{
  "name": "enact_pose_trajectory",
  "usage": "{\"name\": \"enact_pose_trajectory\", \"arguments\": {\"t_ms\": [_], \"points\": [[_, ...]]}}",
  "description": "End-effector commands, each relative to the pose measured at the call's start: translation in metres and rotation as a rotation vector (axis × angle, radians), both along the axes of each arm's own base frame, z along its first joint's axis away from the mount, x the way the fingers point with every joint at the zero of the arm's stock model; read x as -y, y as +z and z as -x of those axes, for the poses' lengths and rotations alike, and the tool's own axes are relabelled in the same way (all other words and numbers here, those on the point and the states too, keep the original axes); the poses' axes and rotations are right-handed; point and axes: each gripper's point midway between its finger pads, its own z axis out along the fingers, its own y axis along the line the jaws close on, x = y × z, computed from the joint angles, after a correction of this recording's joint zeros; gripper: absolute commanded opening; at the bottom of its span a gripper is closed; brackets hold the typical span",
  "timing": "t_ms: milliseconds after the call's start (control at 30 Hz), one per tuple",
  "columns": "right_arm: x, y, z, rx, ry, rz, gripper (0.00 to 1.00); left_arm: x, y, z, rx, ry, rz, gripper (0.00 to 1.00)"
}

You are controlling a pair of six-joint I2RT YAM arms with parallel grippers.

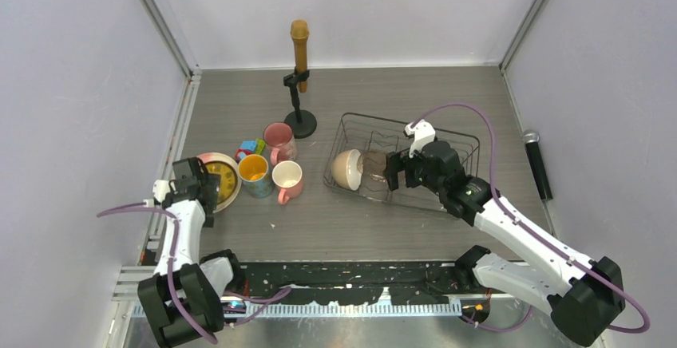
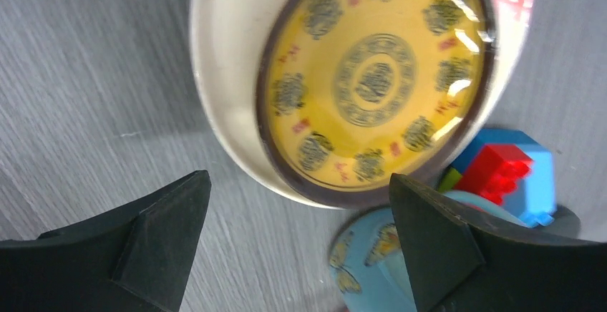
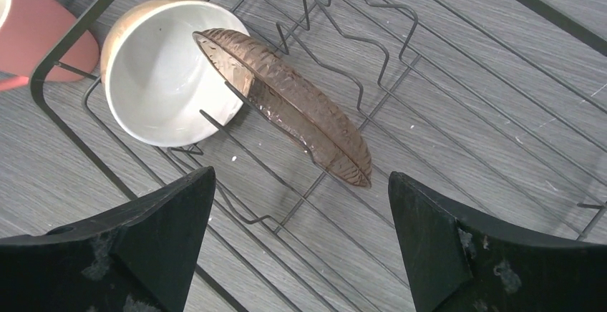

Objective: Unload the mixed dishes from the dish rack
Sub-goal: Place the plate at the center of the board, then pick up the plate from the dish rack.

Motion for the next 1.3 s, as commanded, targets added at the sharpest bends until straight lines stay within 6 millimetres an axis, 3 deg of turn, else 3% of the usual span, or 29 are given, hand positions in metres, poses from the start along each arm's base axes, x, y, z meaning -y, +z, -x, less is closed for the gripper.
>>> {"name": "enact_pose_trajectory", "arguments": {"t_ms": [0, 133, 267, 600, 633, 967, 1067, 1233, 1267], "points": [[-0.003, 0.011, -0.013, 0.075, 0.019, 0.033, 0.96, 0.001, 0.054, -0.018, 0.055, -0.118, -0.033, 1.00], [-0.010, 0.006, -0.013, 0.072, 0.079, 0.062, 0.90, 0.007, 0.095, -0.028, 0.080, -0.262, -0.072, 1.00], [-0.012, -0.002, -0.016, 0.107, 0.174, 0.158, 0.85, 0.041, 0.128, -0.051, 0.212, -0.536, -0.056, 1.00], [0.003, -0.003, -0.043, 0.189, 0.121, 0.311, 0.76, 0.125, 0.164, -0.062, 0.347, -0.948, -0.177, 1.00], [0.004, -0.002, -0.046, 0.199, 0.110, 0.323, 0.71, 0.131, 0.166, -0.061, 0.348, -0.974, -0.188, 1.00], [0.004, -0.004, -0.052, 0.256, 0.112, 0.392, 0.60, 0.127, 0.177, -0.051, 0.367, -0.968, -0.237, 1.00], [0.004, -0.001, -0.051, 0.270, 0.115, 0.391, 0.50, 0.131, 0.182, -0.049, 0.394, -0.978, -0.231, 1.00], [0.004, 0.007, -0.049, 0.289, 0.127, 0.384, 0.43, 0.135, 0.190, -0.048, 0.444, -0.985, -0.232, 1.00], [0.003, 0.008, -0.049, 0.293, 0.129, 0.381, 0.38, 0.136, 0.192, -0.047, 0.453, -0.988, -0.233, 1.00]]}}
